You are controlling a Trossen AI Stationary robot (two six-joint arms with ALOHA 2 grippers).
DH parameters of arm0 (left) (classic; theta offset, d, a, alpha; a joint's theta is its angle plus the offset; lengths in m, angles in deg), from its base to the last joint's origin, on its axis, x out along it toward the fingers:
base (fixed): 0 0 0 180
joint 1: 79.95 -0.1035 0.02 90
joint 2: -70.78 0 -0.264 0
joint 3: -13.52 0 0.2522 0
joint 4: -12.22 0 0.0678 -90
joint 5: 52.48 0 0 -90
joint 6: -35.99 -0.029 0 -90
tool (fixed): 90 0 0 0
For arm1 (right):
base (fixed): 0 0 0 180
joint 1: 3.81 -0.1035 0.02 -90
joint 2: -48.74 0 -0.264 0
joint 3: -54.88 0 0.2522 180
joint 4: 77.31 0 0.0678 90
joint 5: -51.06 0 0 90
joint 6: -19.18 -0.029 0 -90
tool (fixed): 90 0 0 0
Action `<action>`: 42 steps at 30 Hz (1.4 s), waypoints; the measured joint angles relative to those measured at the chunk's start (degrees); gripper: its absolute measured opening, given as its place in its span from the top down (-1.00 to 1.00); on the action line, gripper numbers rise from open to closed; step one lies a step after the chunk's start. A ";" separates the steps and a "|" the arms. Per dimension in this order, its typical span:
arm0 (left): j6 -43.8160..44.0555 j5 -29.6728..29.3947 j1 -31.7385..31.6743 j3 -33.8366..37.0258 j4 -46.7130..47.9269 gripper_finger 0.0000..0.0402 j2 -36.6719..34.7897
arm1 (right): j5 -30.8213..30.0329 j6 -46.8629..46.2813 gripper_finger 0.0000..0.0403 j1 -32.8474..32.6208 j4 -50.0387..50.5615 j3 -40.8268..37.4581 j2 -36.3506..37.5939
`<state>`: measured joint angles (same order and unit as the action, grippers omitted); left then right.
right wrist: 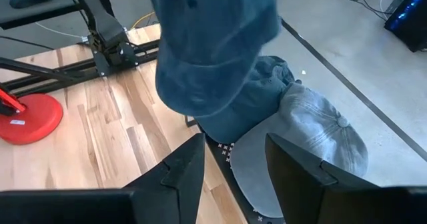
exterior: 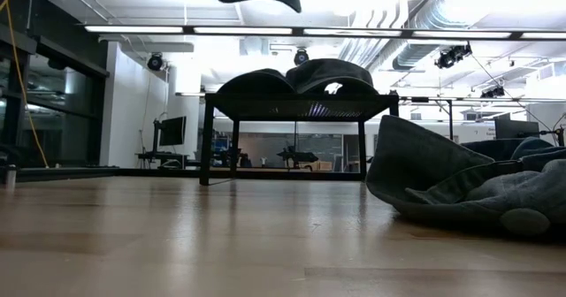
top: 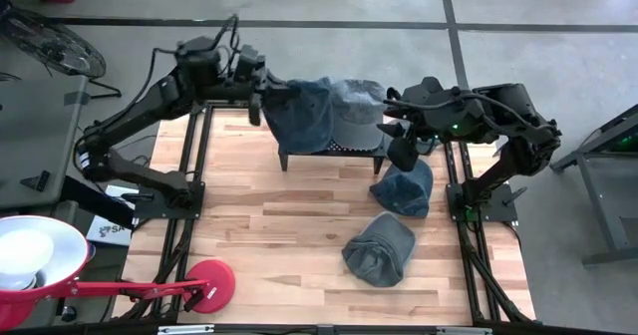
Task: Pick & Place hat
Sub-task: Stack the left blue cap on top of the blue cap on the shelf
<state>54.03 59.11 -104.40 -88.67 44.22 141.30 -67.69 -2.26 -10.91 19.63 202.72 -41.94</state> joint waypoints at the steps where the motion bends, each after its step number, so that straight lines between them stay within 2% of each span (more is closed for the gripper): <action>1: 0.67 -0.45 0.22 2.47 -1.33 1.00 -1.60 | 0.02 0.01 0.25 -0.01 0.30 0.00 0.00; 3: 2.37 0.02 0.20 7.86 -4.92 1.00 -4.96 | 0.05 0.28 0.24 0.01 0.66 0.00 0.00; 7: 7.60 4.20 -0.43 18.46 -20.00 1.00 -9.72 | 0.50 1.10 0.24 0.01 0.76 0.00 0.00; 12: 19.11 13.25 -7.00 24.46 -31.43 1.00 -9.45 | 0.83 1.56 0.24 0.01 0.75 0.00 -0.02; 18: 29.26 22.07 -11.60 24.60 -37.11 1.00 -3.74 | 1.25 1.56 0.25 -0.01 0.62 0.00 -0.02; 21: 32.73 24.56 -13.62 24.57 -38.33 1.00 -1.83 | 1.27 1.54 0.25 0.01 0.62 0.00 -0.02; 32: 35.84 31.67 -17.02 24.59 -38.30 1.00 2.38 | 1.27 0.93 0.25 -0.01 0.57 0.00 -0.02; 42: 36.13 33.63 -17.18 24.57 -41.71 1.00 5.04 | 1.16 0.67 0.25 0.00 -0.37 0.00 -0.02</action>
<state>90.16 92.74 -121.58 -64.09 2.51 146.34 -66.53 -1.59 -10.91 19.26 202.72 -41.96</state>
